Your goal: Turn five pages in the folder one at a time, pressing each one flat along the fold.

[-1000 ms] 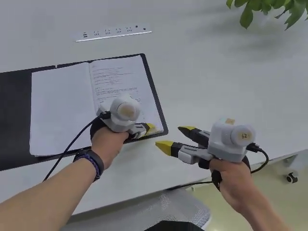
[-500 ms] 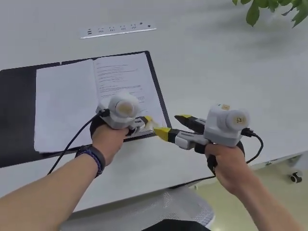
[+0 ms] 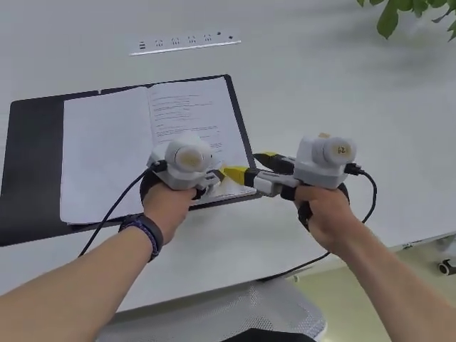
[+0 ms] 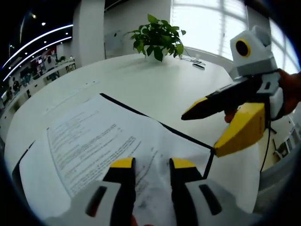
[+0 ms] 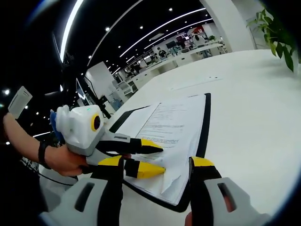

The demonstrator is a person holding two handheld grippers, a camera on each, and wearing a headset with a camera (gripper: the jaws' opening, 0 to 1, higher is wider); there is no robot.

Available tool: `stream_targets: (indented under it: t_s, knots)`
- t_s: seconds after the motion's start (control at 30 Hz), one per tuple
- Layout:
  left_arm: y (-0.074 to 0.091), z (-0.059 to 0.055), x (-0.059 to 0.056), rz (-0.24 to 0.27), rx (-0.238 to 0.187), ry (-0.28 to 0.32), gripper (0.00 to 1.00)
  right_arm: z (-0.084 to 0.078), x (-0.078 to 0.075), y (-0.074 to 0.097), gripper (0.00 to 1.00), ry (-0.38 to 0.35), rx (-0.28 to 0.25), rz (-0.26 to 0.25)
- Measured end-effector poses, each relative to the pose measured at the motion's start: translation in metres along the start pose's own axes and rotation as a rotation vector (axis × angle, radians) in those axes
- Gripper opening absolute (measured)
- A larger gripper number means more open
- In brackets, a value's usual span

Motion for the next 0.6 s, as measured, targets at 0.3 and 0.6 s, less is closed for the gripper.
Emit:
stream_targets:
  t_s: [0.3,0.6]
  knots:
    - [-0.001,0.0,0.001,-0.007,-0.003,0.003,0.27,0.009,-0.01,-0.021,0.54,-0.03,0.008,0.018]
    - [-0.003,-0.002,0.003,-0.013,-0.002,0.009,0.27,0.003,-0.013,-0.03,0.52,-0.059,0.031,0.034]
Point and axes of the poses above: the centre of the closed fingertips' face, and the gripper's own axes: y roughly backward along the fingers, x roughly to its left, z roughly out of its top, the point moved 2 cm from there along y, roughly backward along the fingers, and after that the axes turned 10 degrees about -y, right-handed, at the moved point
